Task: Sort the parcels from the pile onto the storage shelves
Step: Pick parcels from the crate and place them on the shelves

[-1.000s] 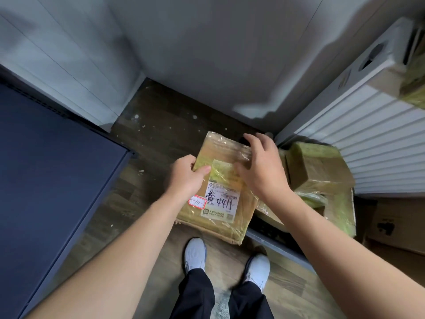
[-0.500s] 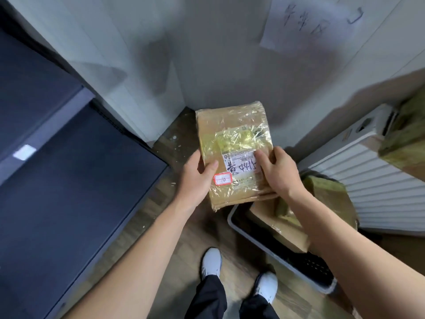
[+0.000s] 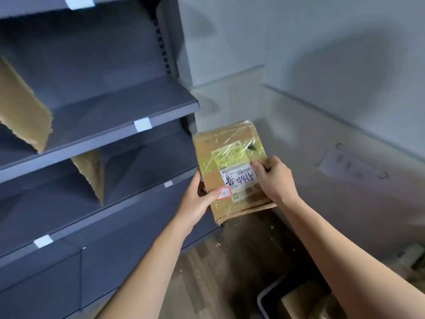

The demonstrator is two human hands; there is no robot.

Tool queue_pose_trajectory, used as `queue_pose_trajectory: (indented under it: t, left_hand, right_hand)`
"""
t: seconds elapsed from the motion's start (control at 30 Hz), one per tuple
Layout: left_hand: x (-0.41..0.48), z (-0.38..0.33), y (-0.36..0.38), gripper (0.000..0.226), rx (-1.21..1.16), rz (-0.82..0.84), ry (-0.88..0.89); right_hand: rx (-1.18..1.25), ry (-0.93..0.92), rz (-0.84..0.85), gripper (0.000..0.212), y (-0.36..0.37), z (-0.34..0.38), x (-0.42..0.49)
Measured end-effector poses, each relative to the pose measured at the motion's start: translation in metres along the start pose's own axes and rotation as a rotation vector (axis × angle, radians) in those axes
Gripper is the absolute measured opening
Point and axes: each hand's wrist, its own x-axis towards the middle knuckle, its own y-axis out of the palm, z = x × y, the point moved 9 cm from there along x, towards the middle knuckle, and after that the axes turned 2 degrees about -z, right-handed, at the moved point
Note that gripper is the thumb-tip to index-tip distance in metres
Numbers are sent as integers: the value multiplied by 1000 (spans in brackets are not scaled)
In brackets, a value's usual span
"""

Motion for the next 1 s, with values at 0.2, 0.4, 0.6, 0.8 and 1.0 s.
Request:
queue_pose_trajectory:
  t: [0.2, 0.4, 0.6, 0.8, 1.0]
  left_hand:
    - [-65, -44, -70, 62, -7, -304, 22]
    - [-119, -45, -111, 50, -3, -405, -13]
    - [-157, -39, -165, 42, 6, -439, -32]
    - [-183, -30, -230, 38, 7, -438, -36]
    - [-210, -11, -308, 37, 2, -414, -43]
  right_hand:
    - [14, -201, 60, 31, 1, 93, -33]
    - [-18, -276, 172, 36, 26, 139, -68]
    - [-40, -323, 246, 35, 63, 180, -107]
    - [-56, -338, 290, 32, 111, 222, -141]
    - [-81, -342, 310, 29, 174, 265, -182]
